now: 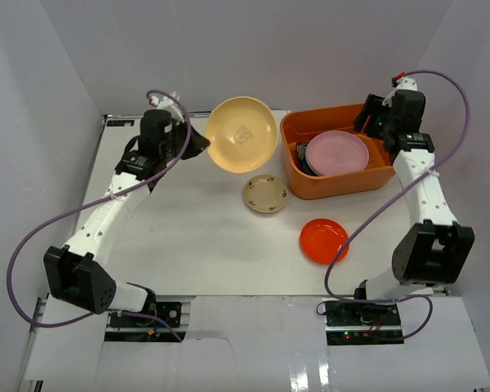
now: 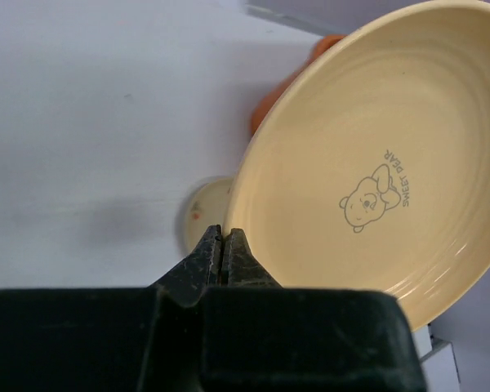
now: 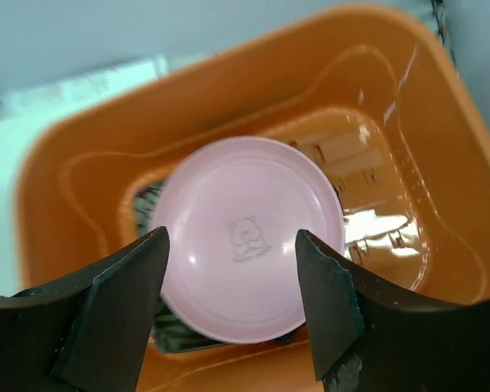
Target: Place the plates into the plastic bin on the countertop
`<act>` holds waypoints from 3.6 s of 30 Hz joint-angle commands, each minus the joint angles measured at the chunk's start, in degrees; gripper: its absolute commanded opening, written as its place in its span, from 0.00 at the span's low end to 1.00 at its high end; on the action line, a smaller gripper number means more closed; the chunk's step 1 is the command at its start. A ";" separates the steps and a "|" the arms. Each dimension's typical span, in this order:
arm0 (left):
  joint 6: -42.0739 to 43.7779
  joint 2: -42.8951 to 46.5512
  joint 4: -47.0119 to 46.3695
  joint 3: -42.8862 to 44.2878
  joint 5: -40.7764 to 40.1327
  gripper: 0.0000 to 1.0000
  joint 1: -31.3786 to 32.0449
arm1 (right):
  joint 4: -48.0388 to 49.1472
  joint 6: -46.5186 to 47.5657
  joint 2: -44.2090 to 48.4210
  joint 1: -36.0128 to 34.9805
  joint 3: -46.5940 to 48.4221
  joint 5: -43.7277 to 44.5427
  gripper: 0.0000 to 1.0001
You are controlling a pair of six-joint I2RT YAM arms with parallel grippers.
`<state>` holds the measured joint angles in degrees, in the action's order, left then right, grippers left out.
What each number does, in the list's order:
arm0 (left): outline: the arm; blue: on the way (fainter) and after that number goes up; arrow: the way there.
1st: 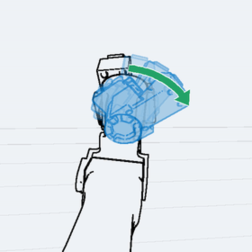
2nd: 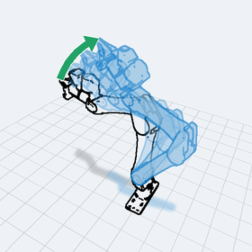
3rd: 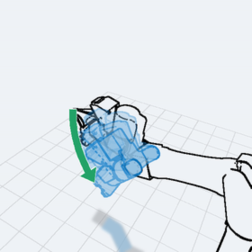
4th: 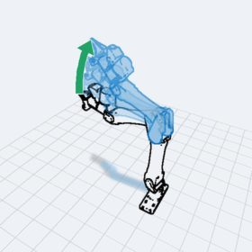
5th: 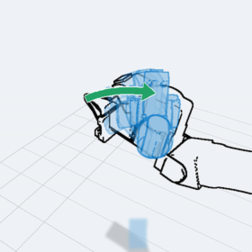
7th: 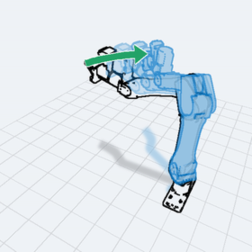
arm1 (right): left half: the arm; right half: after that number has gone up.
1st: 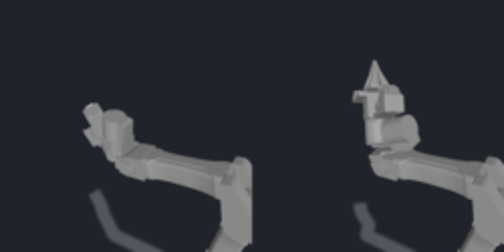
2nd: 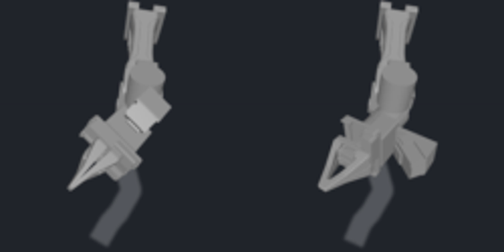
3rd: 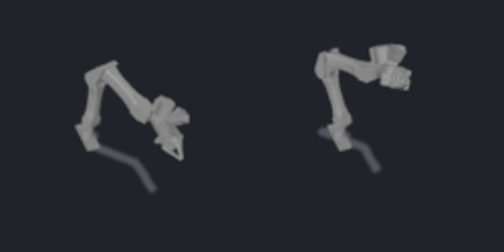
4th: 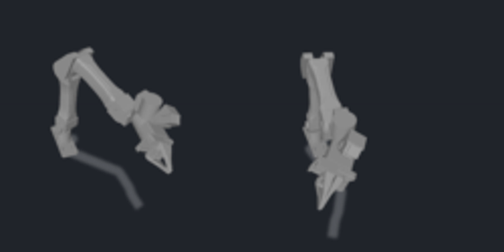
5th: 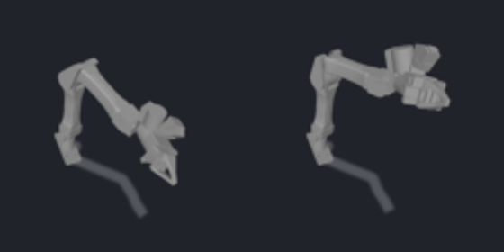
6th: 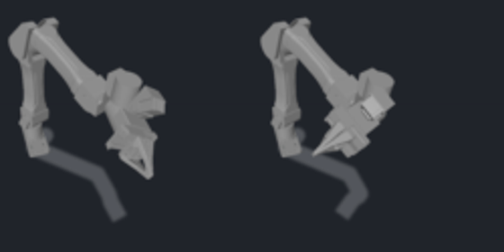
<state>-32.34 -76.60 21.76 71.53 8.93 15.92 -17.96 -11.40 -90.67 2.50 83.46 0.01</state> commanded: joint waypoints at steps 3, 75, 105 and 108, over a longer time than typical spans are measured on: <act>-1.50 -10.22 0.04 14.50 -3.91 0.00 10.43 | 5.91 -2.66 15.25 -0.13 -1.46 -5.63 0.57; -10.89 -4.79 -15.25 -19.66 -9.04 0.80 14.76 | -6.92 -11.01 43.31 -37.30 -48.75 4.07 0.63; -18.02 -23.24 -27.29 -18.01 -0.76 0.73 14.22 | -6.04 -10.66 7.80 -55.14 -43.65 34.53 0.36; -18.29 -24.56 -27.47 -16.86 -0.84 0.72 14.22 | -6.65 -10.66 6.21 -56.55 -42.60 35.40 0.17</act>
<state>-50.06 -101.16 -4.36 52.18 7.22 30.11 -24.58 -21.58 -82.54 -52.82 39.75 33.69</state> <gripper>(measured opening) 0.723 0.219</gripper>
